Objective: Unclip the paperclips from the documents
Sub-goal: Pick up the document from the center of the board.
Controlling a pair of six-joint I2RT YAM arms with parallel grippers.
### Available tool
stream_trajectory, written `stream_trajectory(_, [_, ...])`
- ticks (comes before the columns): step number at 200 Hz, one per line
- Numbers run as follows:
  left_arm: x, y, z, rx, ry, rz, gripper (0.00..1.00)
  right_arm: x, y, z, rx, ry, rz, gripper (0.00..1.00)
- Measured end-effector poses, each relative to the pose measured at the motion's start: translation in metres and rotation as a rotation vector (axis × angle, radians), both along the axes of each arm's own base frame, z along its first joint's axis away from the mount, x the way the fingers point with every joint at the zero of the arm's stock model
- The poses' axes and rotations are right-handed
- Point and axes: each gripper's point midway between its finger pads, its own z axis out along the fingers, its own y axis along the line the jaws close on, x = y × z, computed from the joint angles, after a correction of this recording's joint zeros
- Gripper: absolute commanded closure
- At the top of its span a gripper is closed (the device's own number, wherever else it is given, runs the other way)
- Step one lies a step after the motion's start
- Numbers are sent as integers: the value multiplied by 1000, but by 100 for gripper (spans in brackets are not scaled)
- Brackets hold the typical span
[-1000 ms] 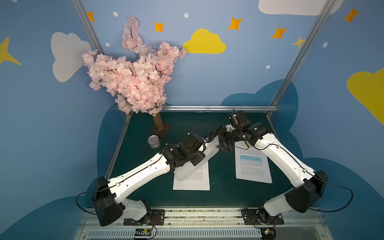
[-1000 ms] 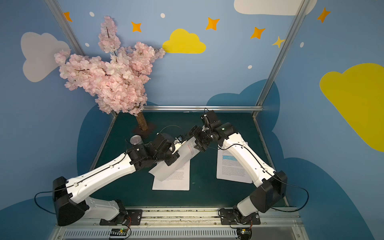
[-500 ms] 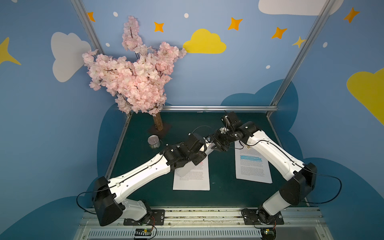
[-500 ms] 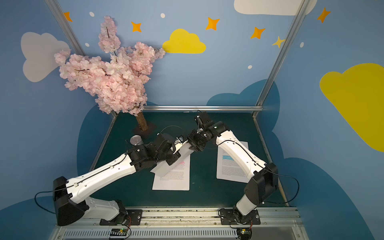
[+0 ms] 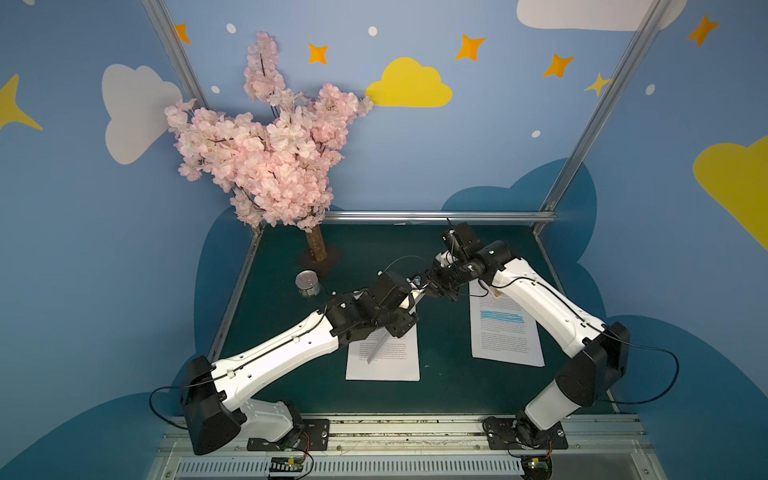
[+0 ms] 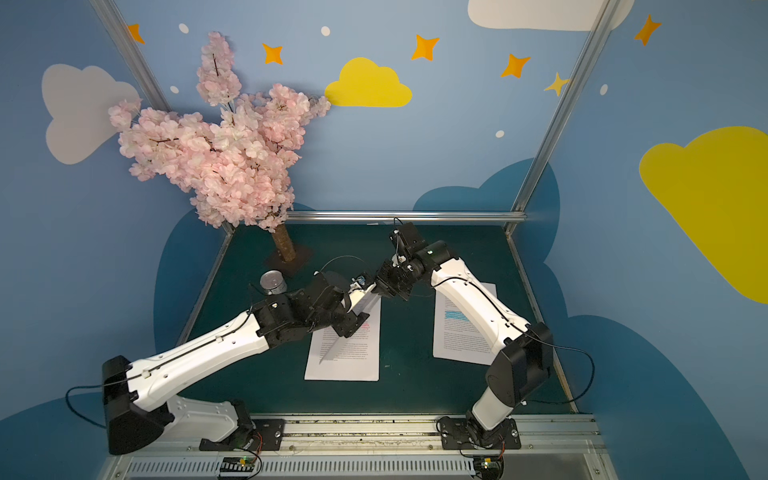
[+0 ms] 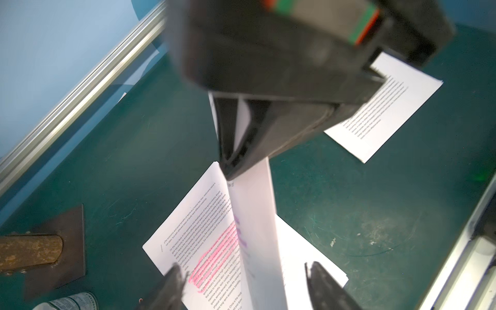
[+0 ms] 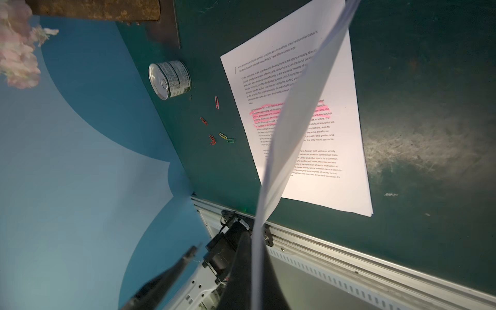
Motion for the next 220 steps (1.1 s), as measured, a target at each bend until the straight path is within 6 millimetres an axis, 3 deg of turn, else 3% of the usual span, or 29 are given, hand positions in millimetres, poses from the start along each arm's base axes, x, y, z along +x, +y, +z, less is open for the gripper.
stream_trajectory(22, [11,29,31,-141,16,89,1,3,-10,1,4,-35,69,100])
stream_trajectory(48, [30,80,73,-357,21,253,1,5,-18,7,53,-69,154,100])
stream_trajectory(74, [50,110,85,-552,86,365,0,-1,-12,25,130,-111,249,100])
stream_trajectory(90, [62,113,71,-669,186,392,0,-4,-1,49,192,-160,314,100])
stream_trajectory(129, [88,111,1,-936,495,450,0,-17,36,112,388,-279,463,100])
stream_trajectory(142, [91,107,-8,-998,552,435,0,-26,50,128,464,-298,513,100])
stream_trajectory(158, [95,98,2,-1095,580,377,0,-37,66,143,552,-298,568,100])
stream_trajectory(184, [97,89,40,-1254,566,245,0,-48,87,155,661,-283,645,100])
stream_trajectory(220, [91,88,73,-1427,558,136,0,-45,91,162,739,-263,684,100])
